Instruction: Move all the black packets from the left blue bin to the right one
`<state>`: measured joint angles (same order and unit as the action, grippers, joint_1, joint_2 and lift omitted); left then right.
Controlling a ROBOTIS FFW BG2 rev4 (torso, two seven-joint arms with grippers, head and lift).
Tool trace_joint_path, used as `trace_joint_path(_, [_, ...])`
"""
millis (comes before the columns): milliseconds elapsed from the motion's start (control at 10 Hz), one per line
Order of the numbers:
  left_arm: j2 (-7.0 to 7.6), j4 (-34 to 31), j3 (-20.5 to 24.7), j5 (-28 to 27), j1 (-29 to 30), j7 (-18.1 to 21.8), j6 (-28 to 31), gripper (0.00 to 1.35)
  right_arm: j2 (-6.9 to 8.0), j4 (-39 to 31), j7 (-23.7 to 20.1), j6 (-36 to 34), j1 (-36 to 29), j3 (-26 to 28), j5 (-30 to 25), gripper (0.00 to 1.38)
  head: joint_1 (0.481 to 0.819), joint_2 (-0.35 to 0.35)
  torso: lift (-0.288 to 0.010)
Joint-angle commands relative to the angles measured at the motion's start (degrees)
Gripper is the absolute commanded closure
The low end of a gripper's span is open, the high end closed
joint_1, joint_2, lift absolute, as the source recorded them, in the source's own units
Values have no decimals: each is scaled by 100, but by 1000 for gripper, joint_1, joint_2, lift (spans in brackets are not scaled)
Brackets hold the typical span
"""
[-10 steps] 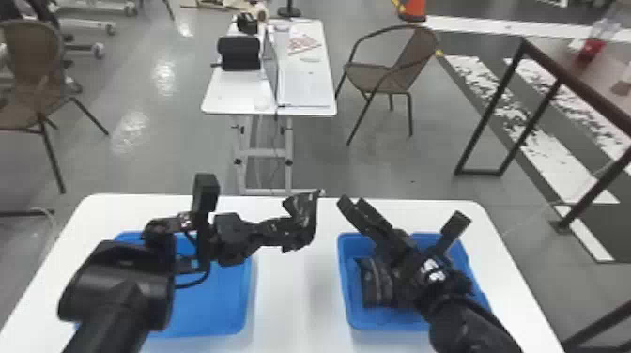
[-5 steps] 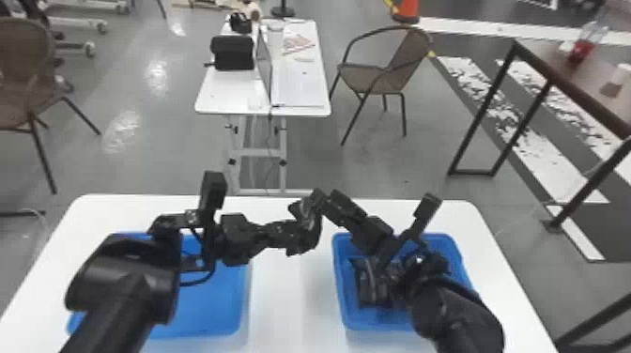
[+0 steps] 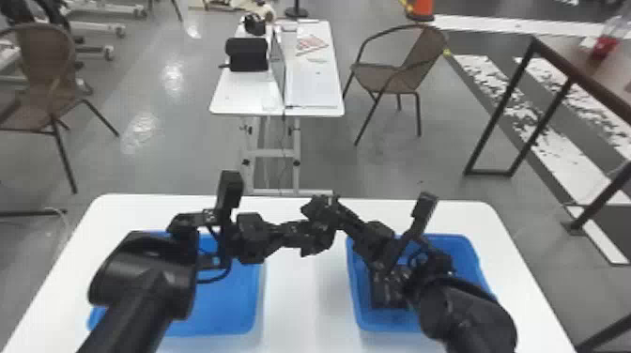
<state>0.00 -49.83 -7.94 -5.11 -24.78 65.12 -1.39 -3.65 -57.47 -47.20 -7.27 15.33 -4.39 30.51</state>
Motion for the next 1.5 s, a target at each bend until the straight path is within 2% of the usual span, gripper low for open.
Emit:
trace_joint_path(0, [-15,0,47,1,9,1,-54,1205,14,-1,-8,-2,-39,0,25,1283,695,-88,0])
trace_joint_path(100, [-15,0,126,1,35,-52,-177,1200,23,-1,-8,6,-74,0,104,1283,695,-87,0])
trace_joint_path(200, [-15,0,205,19,79,-131,-248,1024,31,16,-8,77,-101,0,245,1283,695,-84,0])
trace_joint_path(400, [-15,-53,460,89,219,-202,-344,245,31,-1,9,217,-83,298,324,1283,695,-76,0])
trace_joint_path(500, [-15,-264,636,177,404,-289,-309,59,31,-28,36,261,-74,588,315,1283,695,-78,0])
trace_joint_path(700, [-15,-976,1093,388,949,-474,-151,147,-56,-19,176,332,-83,1089,297,1283,695,-100,0])
trace_joint_path(900, [-15,-2365,1612,933,1898,-1098,209,154,-443,87,378,288,-285,1274,315,1283,695,-114,0])
trace_joint_path(1000, [44,-2707,1779,1416,2241,-1309,227,154,-584,148,458,270,-435,1344,332,1283,695,-113,0])
trace_joint_path(1100, [88,-2918,1946,1680,2496,-1388,165,154,-584,201,519,270,-575,1590,289,1283,695,-111,0])
trace_joint_path(1200, [79,-3217,2104,1610,2707,-1485,209,122,-575,236,616,332,-698,1801,253,1283,695,-111,0])
trace_joint_path(1300, [26,-3323,2201,1706,2839,-1573,165,-2,-575,289,677,384,-769,2047,157,1283,695,-114,0])
trace_joint_path(1400, [-15,-3358,2315,1698,2900,-1581,130,-2,-575,403,712,419,-778,2302,42,1283,695,-123,0])
